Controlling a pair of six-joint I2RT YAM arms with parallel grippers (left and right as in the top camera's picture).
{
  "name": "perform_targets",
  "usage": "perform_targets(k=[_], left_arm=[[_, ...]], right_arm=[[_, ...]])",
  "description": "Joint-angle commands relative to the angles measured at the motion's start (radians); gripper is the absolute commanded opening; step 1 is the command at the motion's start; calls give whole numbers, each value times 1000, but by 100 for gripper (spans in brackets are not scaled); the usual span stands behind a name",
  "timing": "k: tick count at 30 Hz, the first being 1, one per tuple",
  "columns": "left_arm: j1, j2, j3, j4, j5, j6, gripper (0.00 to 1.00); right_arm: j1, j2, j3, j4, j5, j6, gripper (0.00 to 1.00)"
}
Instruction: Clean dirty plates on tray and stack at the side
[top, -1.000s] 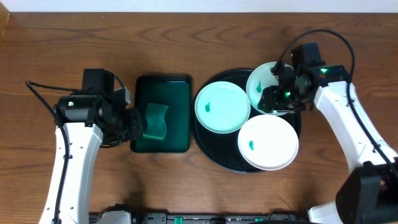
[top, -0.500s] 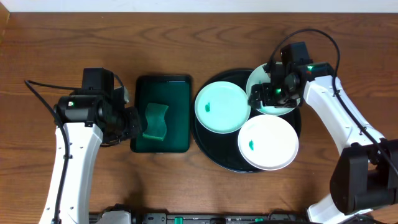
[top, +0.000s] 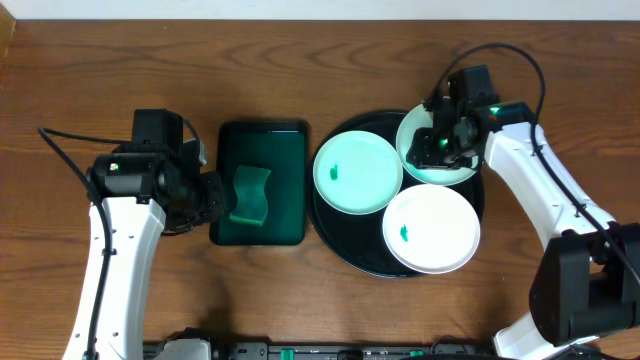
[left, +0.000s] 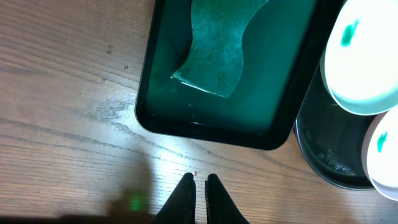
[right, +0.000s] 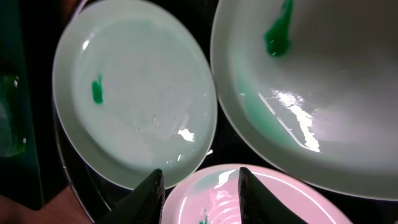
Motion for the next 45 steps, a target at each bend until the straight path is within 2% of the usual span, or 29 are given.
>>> perform_targets(k=[1, 4, 7, 17, 24, 35, 45], left_arm=[[-3, 0, -9, -2, -10, 6, 9], [-3, 0, -9, -2, -10, 6, 9], [-3, 0, -9, -2, -10, 6, 9], [-3, 0, -9, -1, -10, 6, 9], [-3, 0, -9, -2, -10, 6, 10], [-3, 0, -9, -2, -10, 6, 10], [-3, 0, -9, -2, -10, 6, 10]], right_arm=[[17, 3, -52, 28, 17, 11, 37], [21, 3, -97, 90, 18, 43, 27], [28, 3, -137, 133, 18, 74, 24], [69, 4, -214, 270, 28, 75, 26], [93, 4, -239, 307, 126, 127, 26], [110, 9, -290, 387, 150, 180, 24], [118, 10, -312, 420, 171, 221, 17]])
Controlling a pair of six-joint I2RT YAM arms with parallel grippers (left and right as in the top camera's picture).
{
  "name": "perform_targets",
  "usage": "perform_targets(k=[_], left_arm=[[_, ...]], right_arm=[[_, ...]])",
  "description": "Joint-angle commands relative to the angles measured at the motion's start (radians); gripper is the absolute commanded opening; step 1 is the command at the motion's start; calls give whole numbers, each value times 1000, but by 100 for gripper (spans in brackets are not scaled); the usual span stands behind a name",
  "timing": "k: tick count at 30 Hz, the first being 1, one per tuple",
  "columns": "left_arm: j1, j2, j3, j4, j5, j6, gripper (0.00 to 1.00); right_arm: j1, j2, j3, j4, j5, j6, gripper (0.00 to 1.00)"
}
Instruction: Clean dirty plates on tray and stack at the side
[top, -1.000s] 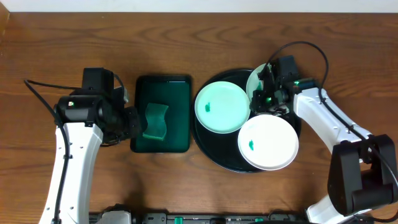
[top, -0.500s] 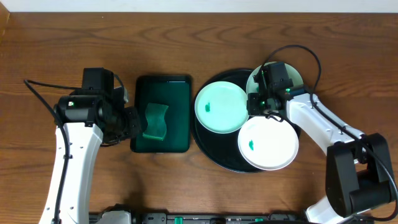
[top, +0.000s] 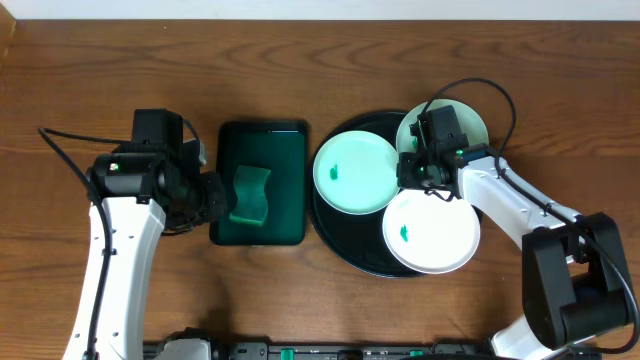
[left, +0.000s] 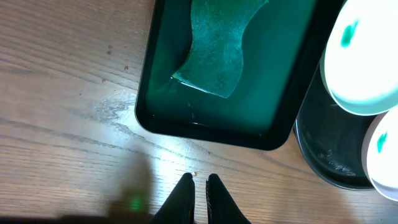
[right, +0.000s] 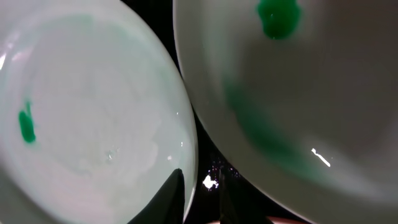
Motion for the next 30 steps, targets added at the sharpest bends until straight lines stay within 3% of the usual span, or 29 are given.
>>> perform_targets(k=[1, 12, 19, 22, 26, 29, 30], left_arm=[[-3, 0, -9, -2, -10, 6, 9], [-3, 0, -9, -2, -10, 6, 10], [-3, 0, -9, 0, -10, 6, 11], [-3, 0, -9, 5, -10, 6, 11], [-3, 0, -9, 21, -10, 6, 15], [-3, 0, -9, 48, -10, 6, 17], [-3, 0, -9, 58, -10, 6, 22]], right_arm=[[23, 9, -27, 31, 17, 32, 17], [41, 9, -57, 88, 28, 32, 17], [41, 9, -58, 88, 32, 32, 3], [42, 9, -61, 89, 36, 33, 4], [42, 9, -66, 93, 47, 43, 13], [42, 9, -66, 93, 47, 43, 11], [42, 9, -66, 93, 47, 43, 9]])
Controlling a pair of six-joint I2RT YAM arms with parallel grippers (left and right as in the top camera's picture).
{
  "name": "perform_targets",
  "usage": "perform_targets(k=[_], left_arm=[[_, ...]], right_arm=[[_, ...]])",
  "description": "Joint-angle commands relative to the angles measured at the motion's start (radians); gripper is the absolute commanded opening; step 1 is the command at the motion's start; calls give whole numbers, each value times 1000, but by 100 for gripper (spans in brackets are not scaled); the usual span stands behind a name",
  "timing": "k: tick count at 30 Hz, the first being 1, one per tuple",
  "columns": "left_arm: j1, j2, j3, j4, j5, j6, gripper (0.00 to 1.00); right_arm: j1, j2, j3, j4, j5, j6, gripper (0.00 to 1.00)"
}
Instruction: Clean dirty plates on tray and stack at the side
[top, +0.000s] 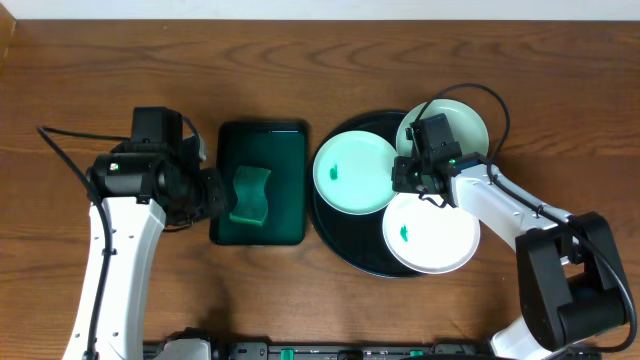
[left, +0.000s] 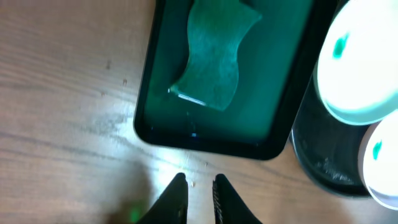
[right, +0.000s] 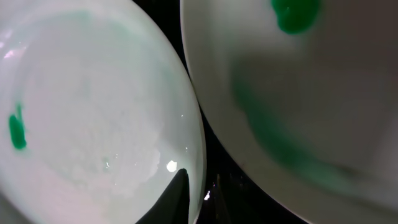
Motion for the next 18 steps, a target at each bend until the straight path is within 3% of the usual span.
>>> perform_targets(k=[1, 10, 18], left_arm=[[-3, 0, -9, 27, -10, 6, 25], [-6, 58, -9, 108, -47, 25, 37], [-139, 227, -9, 177, -93, 19, 42]], right_arm=[[7, 9, -11, 3, 10, 11, 8], [7, 9, -11, 11, 10, 10, 1], [7, 9, -11, 13, 10, 10, 1]])
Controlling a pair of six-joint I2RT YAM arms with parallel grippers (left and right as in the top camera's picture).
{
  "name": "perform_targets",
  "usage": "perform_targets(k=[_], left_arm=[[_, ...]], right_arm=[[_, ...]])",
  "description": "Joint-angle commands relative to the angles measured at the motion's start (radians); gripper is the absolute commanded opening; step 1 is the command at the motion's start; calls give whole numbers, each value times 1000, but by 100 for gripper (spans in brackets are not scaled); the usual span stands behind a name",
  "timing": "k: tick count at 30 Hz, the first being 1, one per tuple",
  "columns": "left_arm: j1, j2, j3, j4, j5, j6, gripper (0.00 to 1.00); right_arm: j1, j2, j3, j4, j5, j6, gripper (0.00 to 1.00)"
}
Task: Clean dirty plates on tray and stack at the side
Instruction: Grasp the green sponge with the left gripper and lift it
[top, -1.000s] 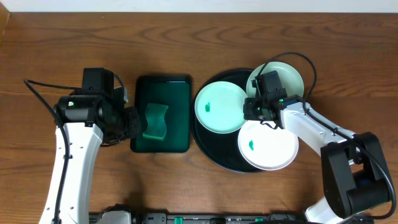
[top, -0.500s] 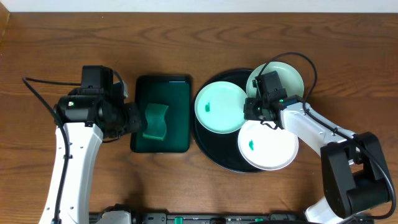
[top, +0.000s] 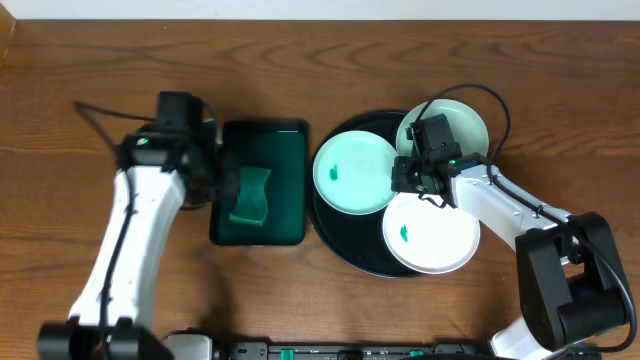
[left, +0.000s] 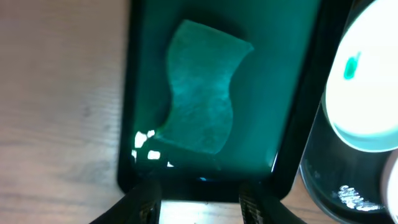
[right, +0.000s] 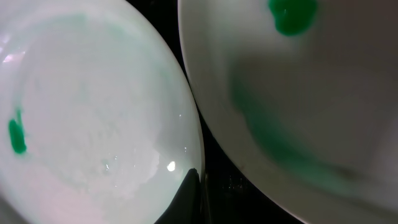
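Observation:
Three stained plates lie on the round black tray (top: 340, 245). My right gripper (top: 405, 181) is shut on the right rim of the mint plate (top: 357, 173). In the right wrist view my right gripper (right: 196, 194) pinches that mint plate (right: 93, 124) beside the white plate (right: 298, 93). The white plate (top: 432, 230) has a green blot, and another mint plate (top: 462, 128) lies behind it. A green sponge (left: 202, 118) lies in the dark green tray (left: 292, 93). My left gripper (left: 199, 205) stands wide open at that tray's near edge, holding nothing.
The dark green tray (top: 285, 140) sits left of the round black tray, the two almost touching. Bare wooden table (top: 560, 80) lies right of the black tray and also left of the green tray.
My left gripper has opened wide and moved over the green tray's edge, nearer the sponge. My right gripper's narrow gap has shut on the mint plate's rim.
At first my right gripper was open above the back plate and my left was shut over the table beside the green tray. The right gripper then stood low between the plates, nearly shut. Now it grips the mint plate's rim and the left is open by the sponge.

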Motion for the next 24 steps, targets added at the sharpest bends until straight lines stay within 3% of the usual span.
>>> perform_targets(k=[1, 11, 24], left_arm=[[-72, 82, -9, 27, -79, -7, 43], [-116, 290, -9, 127, -133, -56, 43], [-116, 386, -9, 173, -132, -59, 43]], right_arm=[[7, 9, -8, 3, 6, 4, 1], [7, 9, -8, 3, 7, 4, 1], [7, 9, -8, 3, 6, 4, 1]])
